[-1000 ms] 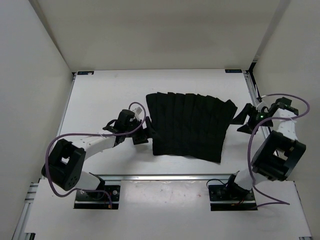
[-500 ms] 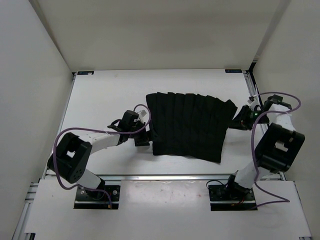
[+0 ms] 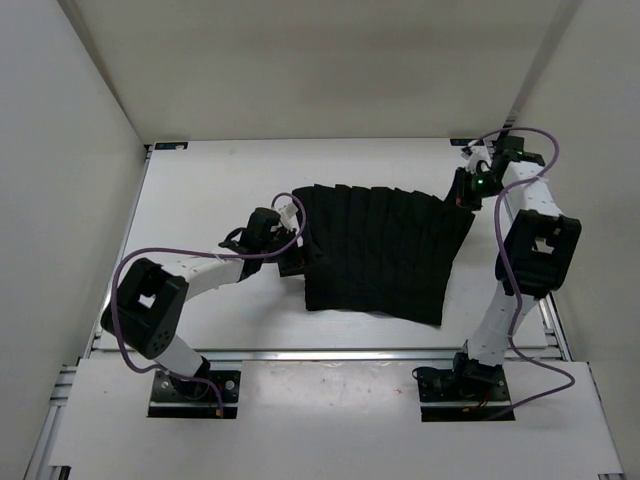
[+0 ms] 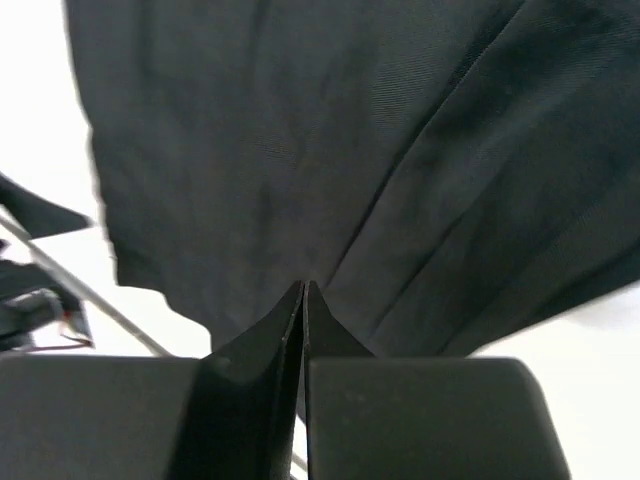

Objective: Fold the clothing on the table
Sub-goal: Flatten the skirt out

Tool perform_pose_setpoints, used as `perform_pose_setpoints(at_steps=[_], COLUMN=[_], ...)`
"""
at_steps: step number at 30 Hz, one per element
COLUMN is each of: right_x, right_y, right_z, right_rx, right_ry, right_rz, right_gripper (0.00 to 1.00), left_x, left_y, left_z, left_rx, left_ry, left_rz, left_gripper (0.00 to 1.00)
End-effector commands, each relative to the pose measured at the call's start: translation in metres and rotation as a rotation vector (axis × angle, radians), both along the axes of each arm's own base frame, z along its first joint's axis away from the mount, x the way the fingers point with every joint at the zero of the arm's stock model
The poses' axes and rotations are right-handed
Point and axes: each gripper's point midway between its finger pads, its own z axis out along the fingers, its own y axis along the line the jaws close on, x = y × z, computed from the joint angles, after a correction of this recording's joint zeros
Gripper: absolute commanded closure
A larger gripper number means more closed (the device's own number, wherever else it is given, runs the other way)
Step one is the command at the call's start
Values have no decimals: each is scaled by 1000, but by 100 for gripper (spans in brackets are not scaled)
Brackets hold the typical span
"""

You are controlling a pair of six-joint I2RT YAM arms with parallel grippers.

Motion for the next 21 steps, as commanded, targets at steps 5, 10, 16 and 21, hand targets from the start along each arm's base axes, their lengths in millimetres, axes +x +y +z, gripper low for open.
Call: perform_pose_setpoints(at_steps=[5,10,16,21], right_x=[11,-2,-57,-59], right_y=[-31,-91,-143,-149], right_z=[-66,-76,-98,-81], right_rx=[-293,-495,-688,-629], right_ry=[114,170,304,289], right_rz=[19,-76,-136,-193], right_gripper=[96,96,97,100], left_x=[26,38,49,58], left_y=[-11,-16,-16,-19], left_z=[17,20,19,27], left_rx=[-66,-85,-110,-135], left_ry=[-47,-59,-49,-58], left_rz=[24,36,61,61], left_gripper=[1,2,1,1])
